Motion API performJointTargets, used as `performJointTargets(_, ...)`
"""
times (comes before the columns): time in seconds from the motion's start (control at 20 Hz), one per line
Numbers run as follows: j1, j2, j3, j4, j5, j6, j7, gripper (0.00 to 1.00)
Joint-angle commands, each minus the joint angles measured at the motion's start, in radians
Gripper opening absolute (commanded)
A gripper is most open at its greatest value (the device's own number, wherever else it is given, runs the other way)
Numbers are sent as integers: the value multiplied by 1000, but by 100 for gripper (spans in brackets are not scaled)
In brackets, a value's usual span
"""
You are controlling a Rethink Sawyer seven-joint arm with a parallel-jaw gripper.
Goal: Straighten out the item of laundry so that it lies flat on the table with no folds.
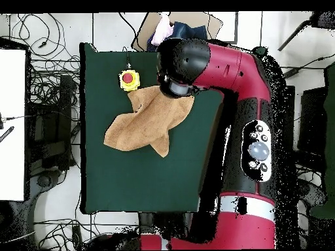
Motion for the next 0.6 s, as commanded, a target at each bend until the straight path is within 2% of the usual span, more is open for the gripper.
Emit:
performJointTargets(0.05,11,80,37,30,56,117,198,100)
performJointTargets(0.6,15,205,34,-101,13,63,143,100)
